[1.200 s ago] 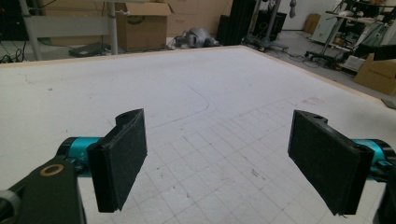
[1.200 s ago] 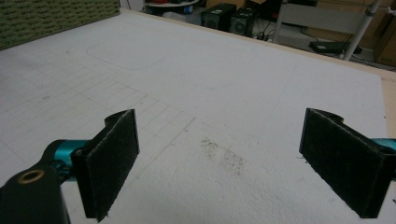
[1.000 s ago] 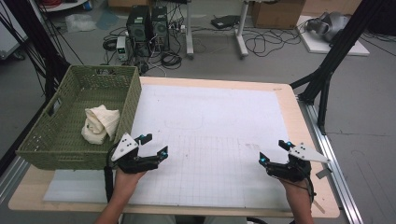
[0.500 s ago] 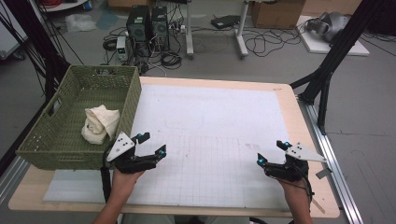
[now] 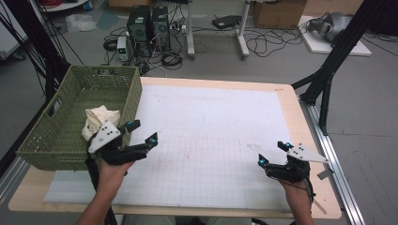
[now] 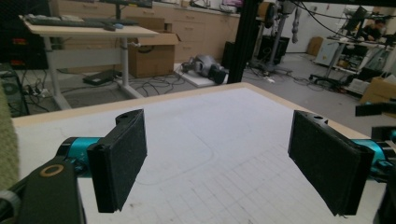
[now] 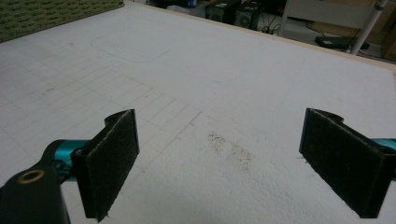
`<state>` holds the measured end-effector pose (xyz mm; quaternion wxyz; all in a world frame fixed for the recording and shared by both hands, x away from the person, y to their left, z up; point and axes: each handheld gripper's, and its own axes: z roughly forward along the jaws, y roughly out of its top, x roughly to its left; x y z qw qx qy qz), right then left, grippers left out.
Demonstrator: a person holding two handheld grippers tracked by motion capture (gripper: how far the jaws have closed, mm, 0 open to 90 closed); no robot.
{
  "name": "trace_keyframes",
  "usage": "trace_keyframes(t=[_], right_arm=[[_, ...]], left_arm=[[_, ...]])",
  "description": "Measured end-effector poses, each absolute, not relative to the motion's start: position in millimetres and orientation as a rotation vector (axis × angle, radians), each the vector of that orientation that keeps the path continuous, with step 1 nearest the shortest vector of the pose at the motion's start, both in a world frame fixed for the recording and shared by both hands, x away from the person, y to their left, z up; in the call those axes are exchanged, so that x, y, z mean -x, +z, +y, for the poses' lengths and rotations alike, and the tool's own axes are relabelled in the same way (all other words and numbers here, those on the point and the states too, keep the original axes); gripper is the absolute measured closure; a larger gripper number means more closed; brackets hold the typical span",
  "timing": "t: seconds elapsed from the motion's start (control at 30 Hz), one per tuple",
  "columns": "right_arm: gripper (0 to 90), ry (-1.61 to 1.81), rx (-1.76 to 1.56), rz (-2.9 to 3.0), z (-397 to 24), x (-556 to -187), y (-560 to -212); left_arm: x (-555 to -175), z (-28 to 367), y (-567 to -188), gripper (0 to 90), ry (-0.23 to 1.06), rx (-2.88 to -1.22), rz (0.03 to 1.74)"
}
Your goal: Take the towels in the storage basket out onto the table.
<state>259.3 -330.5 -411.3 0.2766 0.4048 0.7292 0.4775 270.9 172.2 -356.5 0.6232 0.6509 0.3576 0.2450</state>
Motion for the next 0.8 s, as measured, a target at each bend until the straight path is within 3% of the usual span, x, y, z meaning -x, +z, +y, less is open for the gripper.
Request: trace_keyframes(t=[0.37,0.8], right_arm=[[11.2,1.281,-1.095,1.966,-330,-260,-413],[11.2,1.28,-1.109,1.97,-330,-261,-414]], left_arm=[[-294,233,-314,19.5,0.655,-1.445,0.911],[-335,297,-321,18.3,0.697,-1.512,1.132]])
